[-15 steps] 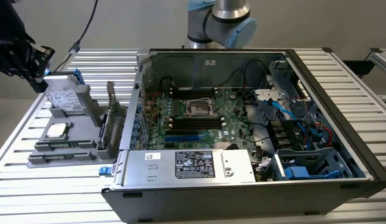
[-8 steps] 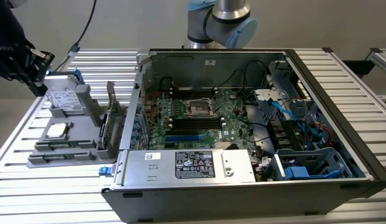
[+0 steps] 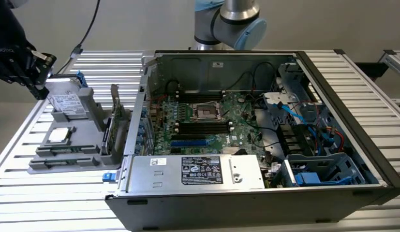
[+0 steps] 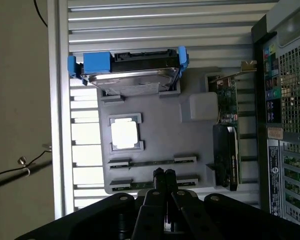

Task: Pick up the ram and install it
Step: 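Pick up the ram and move it above insertion slot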

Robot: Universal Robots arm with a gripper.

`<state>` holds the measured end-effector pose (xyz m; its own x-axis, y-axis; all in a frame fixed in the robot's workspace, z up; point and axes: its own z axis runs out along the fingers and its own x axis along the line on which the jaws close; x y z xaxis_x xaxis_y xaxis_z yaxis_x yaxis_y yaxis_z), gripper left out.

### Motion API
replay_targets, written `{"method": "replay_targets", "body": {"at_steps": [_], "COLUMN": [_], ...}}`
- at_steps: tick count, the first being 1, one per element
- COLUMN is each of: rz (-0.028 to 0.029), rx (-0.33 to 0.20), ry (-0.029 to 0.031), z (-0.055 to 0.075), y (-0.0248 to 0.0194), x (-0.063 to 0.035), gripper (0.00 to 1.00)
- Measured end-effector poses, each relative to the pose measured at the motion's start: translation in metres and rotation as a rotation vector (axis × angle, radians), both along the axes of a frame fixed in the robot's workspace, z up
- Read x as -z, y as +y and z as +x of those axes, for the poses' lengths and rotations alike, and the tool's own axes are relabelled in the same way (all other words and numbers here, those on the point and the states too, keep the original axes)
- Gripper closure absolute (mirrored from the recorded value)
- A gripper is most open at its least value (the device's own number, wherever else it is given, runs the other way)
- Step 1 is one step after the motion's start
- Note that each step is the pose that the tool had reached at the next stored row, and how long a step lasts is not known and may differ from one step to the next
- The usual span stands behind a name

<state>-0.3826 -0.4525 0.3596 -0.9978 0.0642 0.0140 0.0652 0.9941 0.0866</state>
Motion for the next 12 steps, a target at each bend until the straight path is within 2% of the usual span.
{"method": "replay_targets", "body": {"at_steps": [8, 12], "rz": [0.0004, 0.0006], "rx": [-0.002, -0.065], "ry": [0.0011, 0.0009], "z": [0.0, -0.0002], "y": [-0.0021, -0.0022], "x": [0.0, 0.0002], "gripper": [0.9, 0.9]}}
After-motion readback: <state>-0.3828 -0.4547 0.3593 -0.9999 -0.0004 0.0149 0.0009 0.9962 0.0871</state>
